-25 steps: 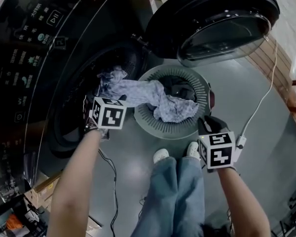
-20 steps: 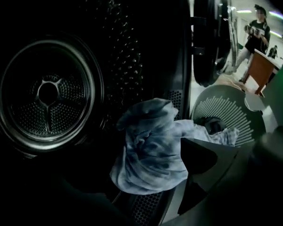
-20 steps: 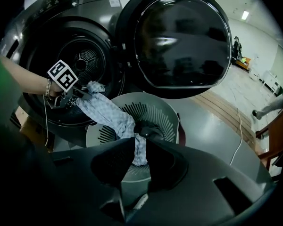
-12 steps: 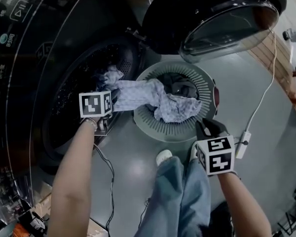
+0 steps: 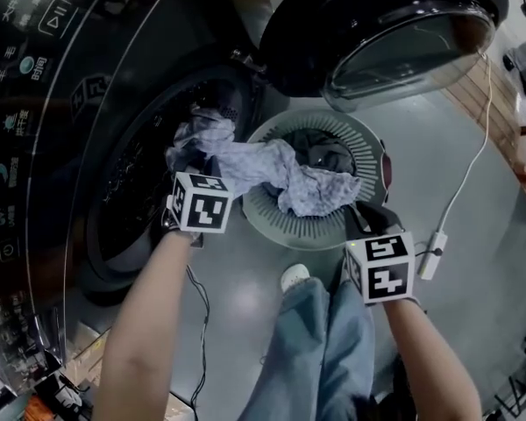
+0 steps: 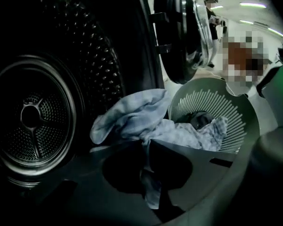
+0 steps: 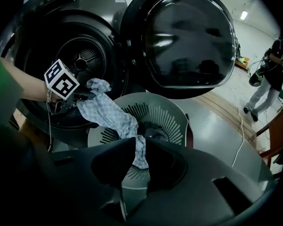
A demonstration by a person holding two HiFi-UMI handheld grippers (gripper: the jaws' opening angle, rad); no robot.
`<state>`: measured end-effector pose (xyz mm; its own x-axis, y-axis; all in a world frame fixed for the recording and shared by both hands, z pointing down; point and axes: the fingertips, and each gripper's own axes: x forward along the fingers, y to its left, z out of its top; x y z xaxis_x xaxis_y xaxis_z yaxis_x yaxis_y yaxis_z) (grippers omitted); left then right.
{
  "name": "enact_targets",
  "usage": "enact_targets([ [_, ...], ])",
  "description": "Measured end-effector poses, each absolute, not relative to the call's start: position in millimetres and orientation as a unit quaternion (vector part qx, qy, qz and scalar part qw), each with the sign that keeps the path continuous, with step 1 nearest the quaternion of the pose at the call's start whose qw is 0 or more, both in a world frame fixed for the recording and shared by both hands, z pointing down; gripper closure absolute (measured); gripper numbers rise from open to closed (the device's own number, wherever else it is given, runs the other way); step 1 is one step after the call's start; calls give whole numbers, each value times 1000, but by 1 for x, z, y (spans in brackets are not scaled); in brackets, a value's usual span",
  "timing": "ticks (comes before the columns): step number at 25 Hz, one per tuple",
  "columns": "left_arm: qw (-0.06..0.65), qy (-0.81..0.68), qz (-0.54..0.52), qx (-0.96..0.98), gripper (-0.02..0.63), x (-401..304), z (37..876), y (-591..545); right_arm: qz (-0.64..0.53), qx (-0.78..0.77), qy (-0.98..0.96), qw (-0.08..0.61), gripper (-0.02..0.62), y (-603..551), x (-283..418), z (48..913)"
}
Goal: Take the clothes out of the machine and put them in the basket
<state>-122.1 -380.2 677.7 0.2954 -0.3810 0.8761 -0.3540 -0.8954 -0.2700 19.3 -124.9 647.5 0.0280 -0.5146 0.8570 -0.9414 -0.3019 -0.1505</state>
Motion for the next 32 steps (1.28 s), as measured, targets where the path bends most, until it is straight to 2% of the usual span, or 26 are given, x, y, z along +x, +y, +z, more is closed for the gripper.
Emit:
enact_targets([
  [11,-16,204,-490,-847,581,-91,623,-305,427,677,-546,246,534,-113,27,611],
  [27,-137,161,-397,-893,581,-13,538,-201,423,696,-529,239,541,-72,49,562],
  [32,-200,136,-355,-903,580,5,521,-181,426,700,-522,237,545,-65,53,559],
])
